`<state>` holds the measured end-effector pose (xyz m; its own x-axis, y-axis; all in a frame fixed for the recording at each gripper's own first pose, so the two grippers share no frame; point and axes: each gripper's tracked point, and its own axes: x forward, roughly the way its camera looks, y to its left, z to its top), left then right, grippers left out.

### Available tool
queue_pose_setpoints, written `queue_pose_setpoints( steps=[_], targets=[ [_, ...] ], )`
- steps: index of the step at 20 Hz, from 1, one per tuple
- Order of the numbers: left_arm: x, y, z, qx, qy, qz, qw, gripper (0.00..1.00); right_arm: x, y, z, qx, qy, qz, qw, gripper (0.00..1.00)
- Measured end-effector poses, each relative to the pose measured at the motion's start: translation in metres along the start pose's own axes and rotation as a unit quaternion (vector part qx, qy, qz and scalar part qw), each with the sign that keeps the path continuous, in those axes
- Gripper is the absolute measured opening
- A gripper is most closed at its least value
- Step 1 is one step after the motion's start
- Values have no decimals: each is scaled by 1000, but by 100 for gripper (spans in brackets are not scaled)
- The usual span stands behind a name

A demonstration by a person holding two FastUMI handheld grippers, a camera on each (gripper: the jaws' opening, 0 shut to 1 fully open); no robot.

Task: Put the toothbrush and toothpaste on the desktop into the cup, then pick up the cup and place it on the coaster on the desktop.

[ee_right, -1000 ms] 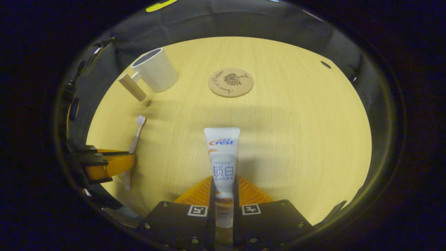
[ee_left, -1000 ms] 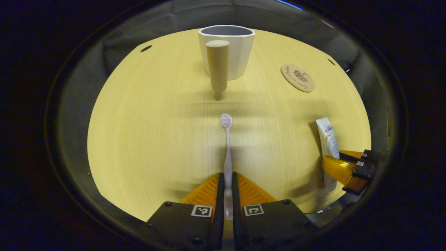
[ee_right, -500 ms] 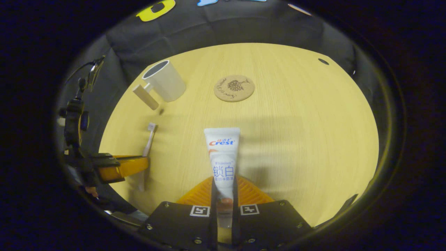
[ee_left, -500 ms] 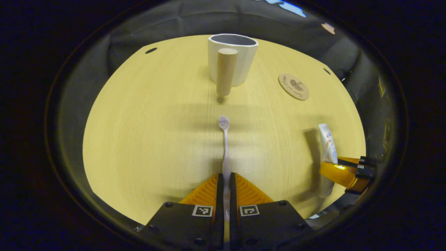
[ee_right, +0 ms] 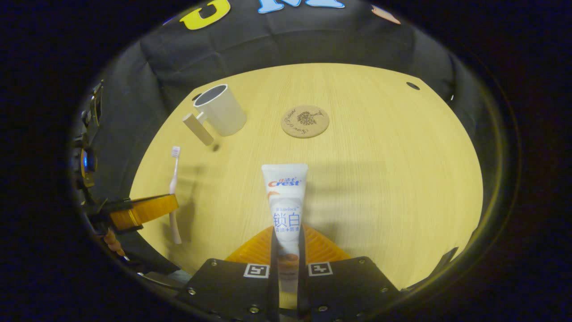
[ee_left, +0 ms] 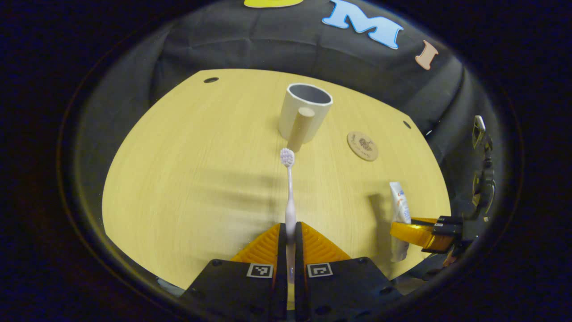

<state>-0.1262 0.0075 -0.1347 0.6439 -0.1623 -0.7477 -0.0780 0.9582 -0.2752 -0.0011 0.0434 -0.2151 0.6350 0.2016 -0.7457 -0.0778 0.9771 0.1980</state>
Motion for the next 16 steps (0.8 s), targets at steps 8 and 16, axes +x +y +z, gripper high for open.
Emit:
queue_pose_setpoints(
  steps=[8,16],
  targets=[
    [-39,3,88,-9,-152,-15,988,14,-11,11,9,-19,-24,15,999,17],
    [-53,-5,160,26,-258,-41,965,13,-30,33,47,-25,-86,62,994,16]
  ],
)
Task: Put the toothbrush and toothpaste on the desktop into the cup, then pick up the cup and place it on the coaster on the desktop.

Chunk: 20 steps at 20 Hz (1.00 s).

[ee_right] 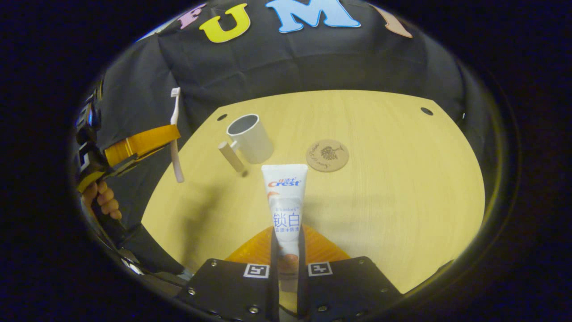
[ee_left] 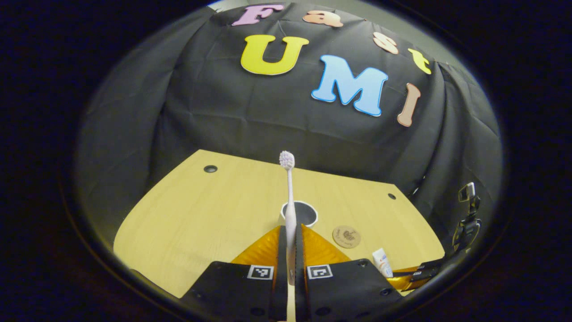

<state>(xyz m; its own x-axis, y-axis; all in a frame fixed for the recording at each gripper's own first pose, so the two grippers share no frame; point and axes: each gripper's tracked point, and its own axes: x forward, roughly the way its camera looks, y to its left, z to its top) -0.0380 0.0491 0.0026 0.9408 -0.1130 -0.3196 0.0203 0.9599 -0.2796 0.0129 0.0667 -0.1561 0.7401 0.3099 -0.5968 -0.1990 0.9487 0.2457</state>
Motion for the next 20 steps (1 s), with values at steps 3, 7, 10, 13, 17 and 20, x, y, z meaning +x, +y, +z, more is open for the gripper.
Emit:
queue_pose_setpoints(
  steps=[3,7,10,13,17,20],
  targets=[
    [21,-9,24,-5,-39,-19,999,13,-4,5,11,2,-12,9,1000,17],
    [51,-18,61,-9,-98,-47,994,13,-8,4,12,0,-14,3,1000,17],
    [78,-22,73,-9,-121,-62,991,13,-8,0,7,2,-9,-12,1000,16],
    [106,-27,74,0,-124,-71,990,13,-8,-4,5,4,-8,-26,1000,17],
    [142,-32,62,14,-109,-75,991,13,-7,-14,5,25,-5,-43,999,17],
    [167,-27,48,21,-90,-69,993,13,-5,-15,7,49,-5,-45,998,17]
  ],
)
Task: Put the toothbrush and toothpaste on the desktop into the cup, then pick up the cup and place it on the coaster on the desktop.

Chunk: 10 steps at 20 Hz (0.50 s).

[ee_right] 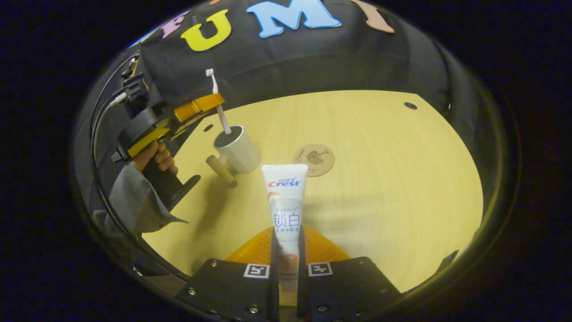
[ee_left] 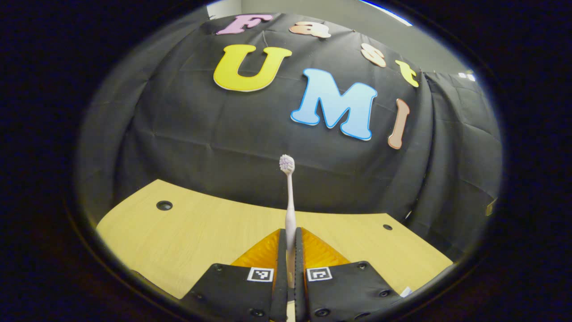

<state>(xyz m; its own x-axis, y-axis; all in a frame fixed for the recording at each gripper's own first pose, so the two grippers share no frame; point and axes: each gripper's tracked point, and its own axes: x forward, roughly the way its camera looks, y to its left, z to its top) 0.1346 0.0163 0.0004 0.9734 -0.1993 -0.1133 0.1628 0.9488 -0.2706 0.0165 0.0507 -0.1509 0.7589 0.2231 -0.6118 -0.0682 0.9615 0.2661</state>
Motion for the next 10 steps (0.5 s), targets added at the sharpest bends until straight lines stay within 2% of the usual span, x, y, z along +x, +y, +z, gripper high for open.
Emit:
queue_pose_setpoints(
  steps=[5,6,7,9,10],
  targets=[
    [12,14,-24,11,29,24,999,13,2,2,9,11,-9,-1,1000,17],
    [14,14,-24,10,30,23,999,9,4,3,11,11,-10,1,1000,13],
    [14,12,-27,6,32,20,999,14,6,5,14,11,-11,3,1000,17],
    [12,13,-30,3,38,20,999,17,6,7,19,11,-16,8,1000,17],
    [10,14,-33,3,44,23,999,22,7,9,21,12,-18,11,1000,17]
  ],
)
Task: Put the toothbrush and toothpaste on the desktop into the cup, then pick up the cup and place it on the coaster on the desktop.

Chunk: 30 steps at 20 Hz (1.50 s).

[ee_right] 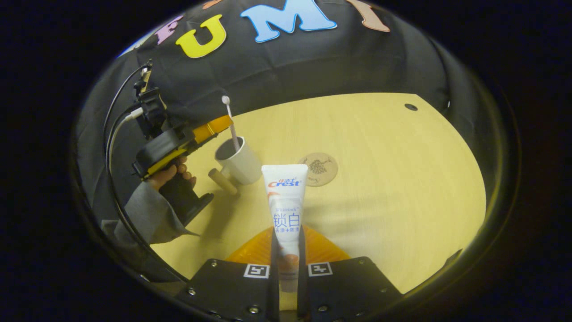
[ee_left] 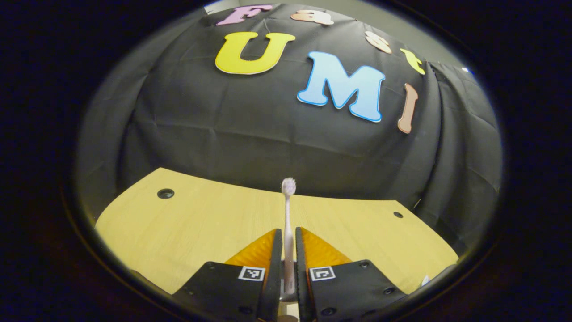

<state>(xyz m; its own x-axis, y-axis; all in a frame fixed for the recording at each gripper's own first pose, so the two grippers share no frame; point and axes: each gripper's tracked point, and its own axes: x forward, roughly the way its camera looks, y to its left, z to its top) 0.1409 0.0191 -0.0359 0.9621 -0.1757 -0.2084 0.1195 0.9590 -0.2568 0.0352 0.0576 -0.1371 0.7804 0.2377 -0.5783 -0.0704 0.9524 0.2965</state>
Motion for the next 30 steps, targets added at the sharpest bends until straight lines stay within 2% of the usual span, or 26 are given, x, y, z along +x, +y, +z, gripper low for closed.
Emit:
queue_pose_setpoints(
  steps=[1,3,4,7,8,10,14,17,18,30],
  targets=[
    [-1,2,-2,-1,4,2,1000,24,1,2,5,0,-4,4,1000,17],
    [-8,3,-4,-7,9,3,1000,37,3,6,14,-7,-13,10,1000,17],
    [-11,5,-3,-11,10,3,1000,37,5,7,18,-11,-17,12,1000,17],
    [-26,6,2,-18,8,4,1000,66,9,17,33,-24,-35,22,999,17],
    [-30,8,4,-16,5,7,1000,80,11,20,39,-29,-42,26,998,16],
    [-42,11,10,-12,1,10,1000,81,14,29,51,-38,-56,34,997,16],
    [-57,11,11,-6,8,16,1000,93,22,49,78,-58,-87,53,993,16],
    [-66,10,7,-11,20,16,1000,94,27,64,98,-73,-109,66,989,16],
    [-69,10,7,-13,24,15,1000,89,30,69,103,-78,-115,71,988,16],
    [-98,31,-7,-38,53,30,997,89,65,112,172,-91,-197,89,972,16]
  ],
)
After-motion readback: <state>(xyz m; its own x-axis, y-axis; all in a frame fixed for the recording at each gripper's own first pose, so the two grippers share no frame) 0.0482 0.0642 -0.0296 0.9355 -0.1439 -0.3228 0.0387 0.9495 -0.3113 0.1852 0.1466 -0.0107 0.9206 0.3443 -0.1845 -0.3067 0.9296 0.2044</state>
